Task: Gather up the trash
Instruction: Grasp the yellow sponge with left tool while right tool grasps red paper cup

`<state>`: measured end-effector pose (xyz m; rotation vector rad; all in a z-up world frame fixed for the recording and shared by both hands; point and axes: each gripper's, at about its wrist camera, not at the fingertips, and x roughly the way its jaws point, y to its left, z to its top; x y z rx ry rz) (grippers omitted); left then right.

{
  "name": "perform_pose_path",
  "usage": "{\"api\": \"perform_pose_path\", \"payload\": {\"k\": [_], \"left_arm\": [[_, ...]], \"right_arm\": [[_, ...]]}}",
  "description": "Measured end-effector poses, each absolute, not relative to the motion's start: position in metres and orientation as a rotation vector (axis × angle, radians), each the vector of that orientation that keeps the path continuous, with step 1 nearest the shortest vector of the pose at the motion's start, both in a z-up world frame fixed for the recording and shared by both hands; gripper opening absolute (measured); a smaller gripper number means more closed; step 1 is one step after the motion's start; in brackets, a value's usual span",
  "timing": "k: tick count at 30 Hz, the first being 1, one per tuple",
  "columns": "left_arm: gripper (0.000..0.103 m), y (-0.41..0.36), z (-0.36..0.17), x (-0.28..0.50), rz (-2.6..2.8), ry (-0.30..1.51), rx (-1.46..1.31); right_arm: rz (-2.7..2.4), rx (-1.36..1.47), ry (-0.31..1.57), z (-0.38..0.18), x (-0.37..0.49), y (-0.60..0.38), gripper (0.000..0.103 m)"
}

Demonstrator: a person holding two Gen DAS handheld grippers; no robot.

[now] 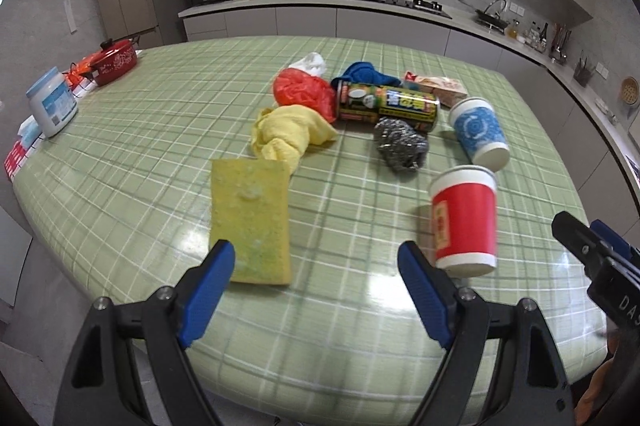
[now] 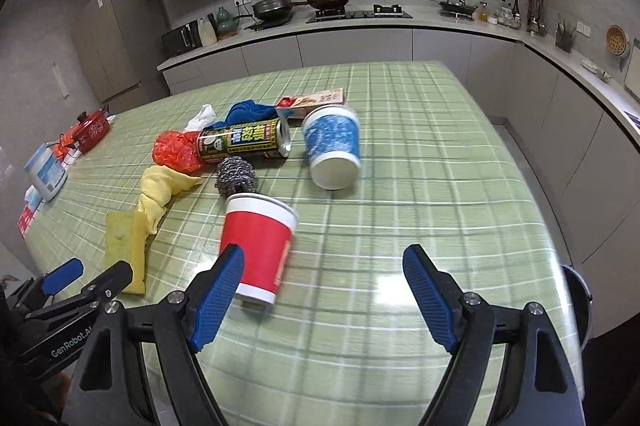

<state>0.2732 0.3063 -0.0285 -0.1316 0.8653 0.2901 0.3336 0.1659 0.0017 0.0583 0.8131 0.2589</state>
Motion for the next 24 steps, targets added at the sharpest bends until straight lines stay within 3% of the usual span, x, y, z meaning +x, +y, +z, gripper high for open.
{"api": "perform_pose_path", "payload": {"k": [11, 24], "left_arm": [[0.085, 0.381, -0.048, 0.295, 0.288, 0.914, -0.100], [0.085, 0.384, -0.084, 0.325, 0.187, 1.024, -0.099]], "right_arm": [[0.179, 0.075, 0.873, -0.023, 0.355, 0.222, 0.084], [0.143, 0.088, 0.951, -0.053, 0.373, 0.235, 0.088]]}}
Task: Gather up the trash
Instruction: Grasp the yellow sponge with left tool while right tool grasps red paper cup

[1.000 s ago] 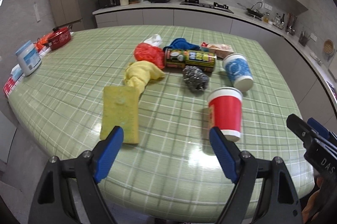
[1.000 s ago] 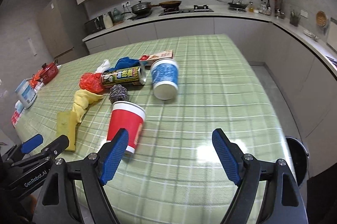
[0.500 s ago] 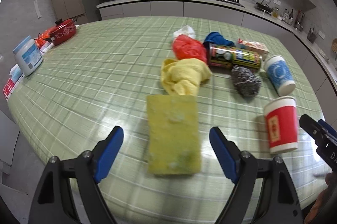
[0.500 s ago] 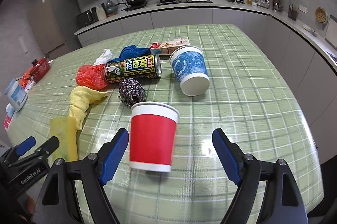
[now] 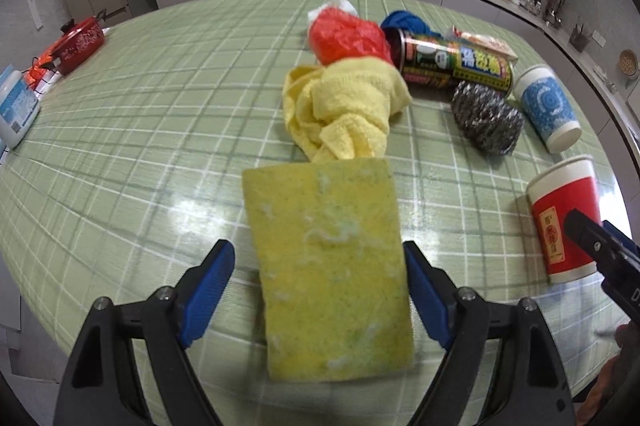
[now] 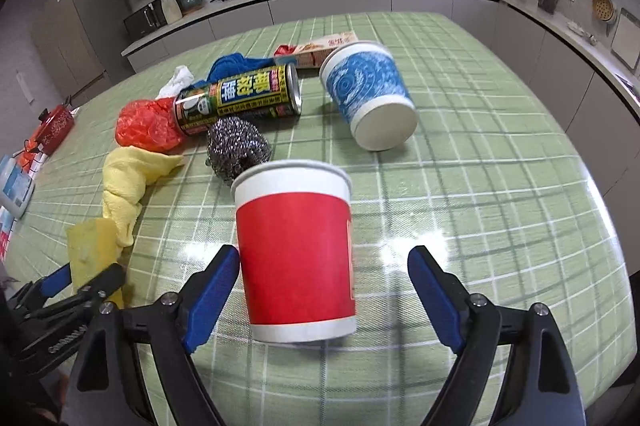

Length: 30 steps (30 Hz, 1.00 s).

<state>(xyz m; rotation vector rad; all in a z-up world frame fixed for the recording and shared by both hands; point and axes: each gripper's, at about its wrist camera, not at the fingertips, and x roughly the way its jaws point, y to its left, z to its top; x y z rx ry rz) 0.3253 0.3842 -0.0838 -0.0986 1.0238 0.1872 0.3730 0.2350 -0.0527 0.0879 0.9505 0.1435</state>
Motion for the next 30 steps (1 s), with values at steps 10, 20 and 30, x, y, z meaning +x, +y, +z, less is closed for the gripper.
{"api": "perform_pose_path", "payload": {"k": [10, 20, 30], "left_arm": [[0.060, 0.395, -0.091, 0.316, 0.136, 1.001, -0.147], [0.051, 0.393, -0.081, 0.312, 0.097, 0.986, -0.167], [0.051, 0.363, -0.052, 0.301, 0.027, 0.930, -0.127]], "right_arm": [[0.174, 0.094, 0.977, -0.067, 0.382, 0.244, 0.088], [0.223, 0.097, 0.959, -0.064, 0.379, 0.244, 0.063], [0.204, 0.098, 0.875, -0.035, 0.352, 0.228, 0.062]]}}
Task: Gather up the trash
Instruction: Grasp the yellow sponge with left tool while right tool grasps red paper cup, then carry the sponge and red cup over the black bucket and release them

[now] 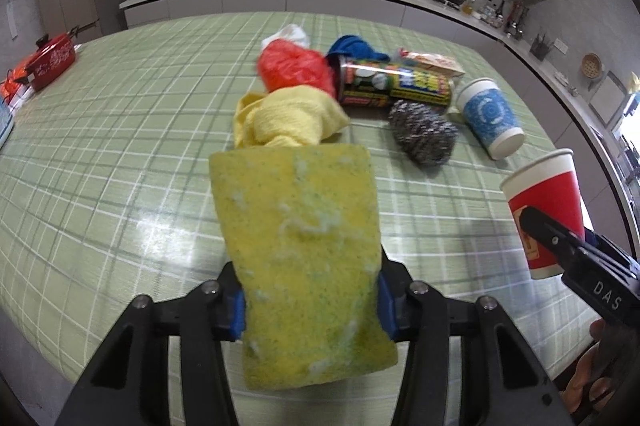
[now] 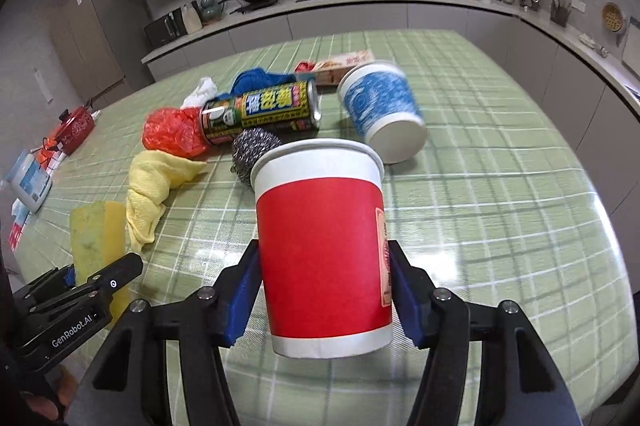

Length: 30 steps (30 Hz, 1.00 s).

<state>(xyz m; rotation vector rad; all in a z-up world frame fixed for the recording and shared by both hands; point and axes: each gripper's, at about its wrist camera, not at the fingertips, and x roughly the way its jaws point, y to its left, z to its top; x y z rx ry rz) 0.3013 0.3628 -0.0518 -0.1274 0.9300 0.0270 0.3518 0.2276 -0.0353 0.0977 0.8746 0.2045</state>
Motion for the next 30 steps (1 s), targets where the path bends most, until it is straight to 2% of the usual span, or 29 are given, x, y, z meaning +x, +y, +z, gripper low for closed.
{"api": "perform_pose_path", "payload": {"k": [20, 30], "left_arm": [[0.051, 0.223, -0.030, 0.296, -0.356, 0.893, 0.023], [0.051, 0.123, -0.023, 0.288, -0.367, 0.869, 0.048]], "right_arm": [[-0.119, 0.263, 0.781, -0.005, 0.267, 0.101, 0.062], [-0.108, 0.307, 0.736, -0.003, 0.255, 0.003, 0.062]]}}
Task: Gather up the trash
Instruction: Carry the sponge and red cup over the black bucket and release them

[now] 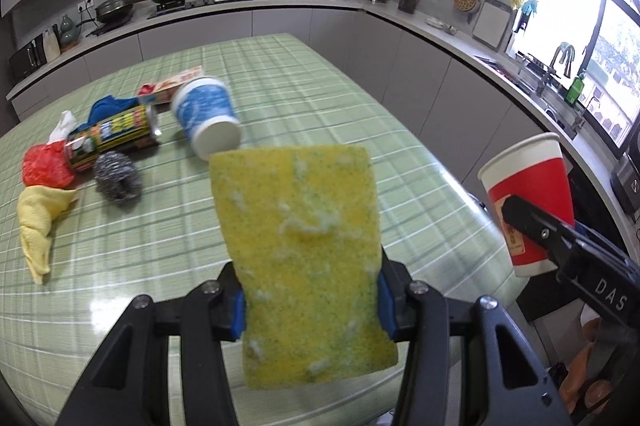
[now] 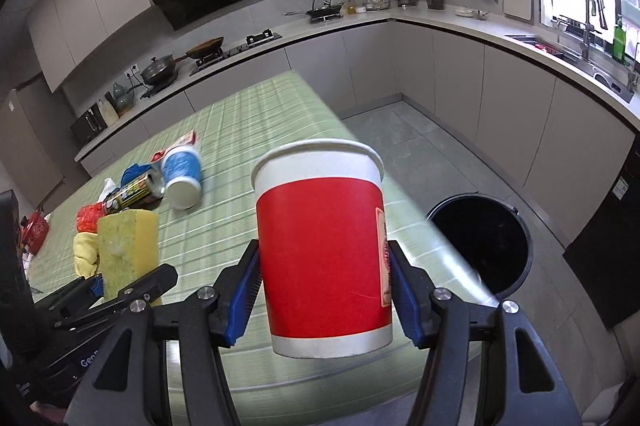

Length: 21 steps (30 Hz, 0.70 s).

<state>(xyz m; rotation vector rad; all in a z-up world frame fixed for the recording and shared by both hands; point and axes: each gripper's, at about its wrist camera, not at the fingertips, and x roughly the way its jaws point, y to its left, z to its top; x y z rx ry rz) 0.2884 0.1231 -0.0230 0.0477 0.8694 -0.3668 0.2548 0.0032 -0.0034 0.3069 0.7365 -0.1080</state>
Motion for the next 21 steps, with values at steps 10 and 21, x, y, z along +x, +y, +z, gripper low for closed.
{"api": "perform_pose_path", "payload": {"k": [10, 21], "left_arm": [[0.051, -0.005, -0.026, 0.292, -0.324, 0.884, -0.018], [0.051, -0.113, -0.054, 0.307, -0.388, 0.955, 0.018]], "right_arm": [[-0.051, 0.300, 0.739, -0.011, 0.272, -0.152, 0.062], [-0.090, 0.363, 0.823, -0.060, 0.276, -0.266, 0.062]]}}
